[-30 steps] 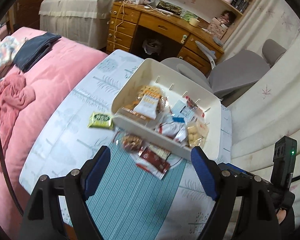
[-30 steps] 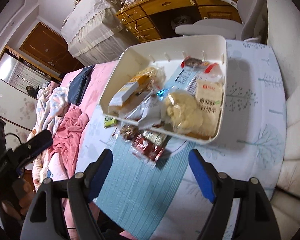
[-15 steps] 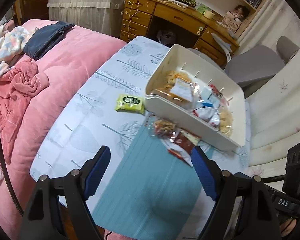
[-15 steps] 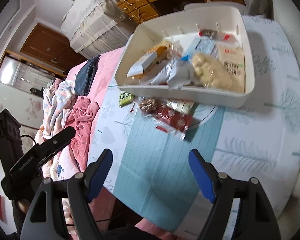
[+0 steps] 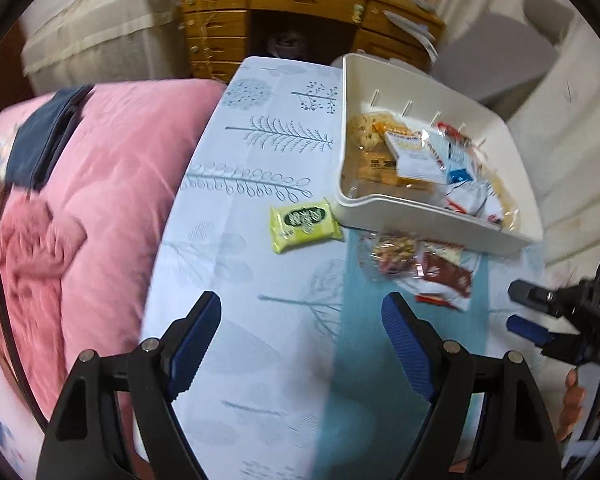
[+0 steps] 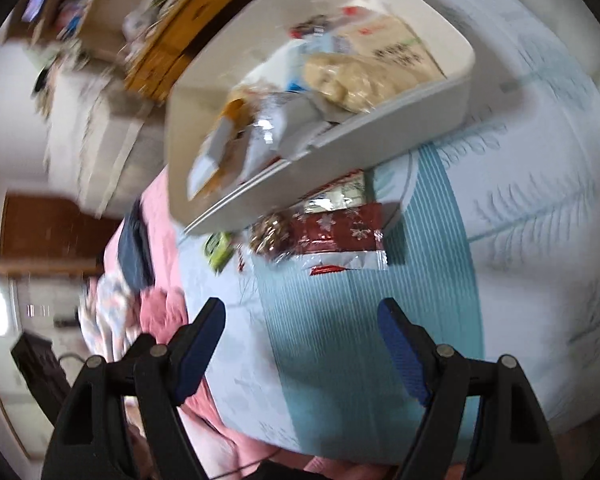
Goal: Organize snacks
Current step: 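Move the right tool to the red snowflake packet while the left tool approaches the yellow-green packet, then grasp the red snowflake packet with the right tool while the left tool grasps the yellow-green packet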
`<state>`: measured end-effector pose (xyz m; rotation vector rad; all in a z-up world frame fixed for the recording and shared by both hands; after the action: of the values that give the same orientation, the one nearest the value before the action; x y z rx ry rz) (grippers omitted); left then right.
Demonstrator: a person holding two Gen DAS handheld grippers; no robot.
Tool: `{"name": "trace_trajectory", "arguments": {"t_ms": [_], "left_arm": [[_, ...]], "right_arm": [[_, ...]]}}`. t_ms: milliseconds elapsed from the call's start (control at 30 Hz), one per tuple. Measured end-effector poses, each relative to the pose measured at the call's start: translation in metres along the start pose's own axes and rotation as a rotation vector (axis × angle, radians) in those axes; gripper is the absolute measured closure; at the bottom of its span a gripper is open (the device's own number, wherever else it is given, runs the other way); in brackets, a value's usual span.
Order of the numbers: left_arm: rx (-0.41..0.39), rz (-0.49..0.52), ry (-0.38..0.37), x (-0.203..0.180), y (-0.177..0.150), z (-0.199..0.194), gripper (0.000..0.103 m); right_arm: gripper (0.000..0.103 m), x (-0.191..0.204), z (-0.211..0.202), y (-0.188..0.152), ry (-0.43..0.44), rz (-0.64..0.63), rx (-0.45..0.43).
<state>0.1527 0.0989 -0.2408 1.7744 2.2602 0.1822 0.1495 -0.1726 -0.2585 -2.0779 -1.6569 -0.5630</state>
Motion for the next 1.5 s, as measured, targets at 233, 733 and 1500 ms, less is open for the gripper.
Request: {"name": "trace_trajectory", "arguments": {"t_ms": [233, 733, 1500], "left_arm": [[0.026, 0.126, -0.004, 0.019, 0.03, 0.034, 0.021], [0.03, 0.336, -0.044, 0.01, 0.06, 0.117, 0.021], [0.052, 0.371, -0.09, -0.007, 0.068, 0.145, 0.052]], "right_arm": [[0.024, -0.004, 0.029, -0.003, -0.089, 0.132, -0.071], [0.024, -0.009, 0.063, 0.013, -0.34, 0.091, -0.162], [0.025, 0.033, 0.121, 0.044, -0.526, -0.13, -0.07]]}}
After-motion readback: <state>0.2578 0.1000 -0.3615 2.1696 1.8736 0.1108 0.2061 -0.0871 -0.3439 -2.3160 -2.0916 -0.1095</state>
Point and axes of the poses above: each gripper's, at about its wrist camera, not at the fingertips, and z roughly the way its jaws point, x to its left, y to its top, the point moved 7 cm from there along z, roughly the way its jaws point, and after that the axes turned 6 degrees about x, right-handed, at the moved point
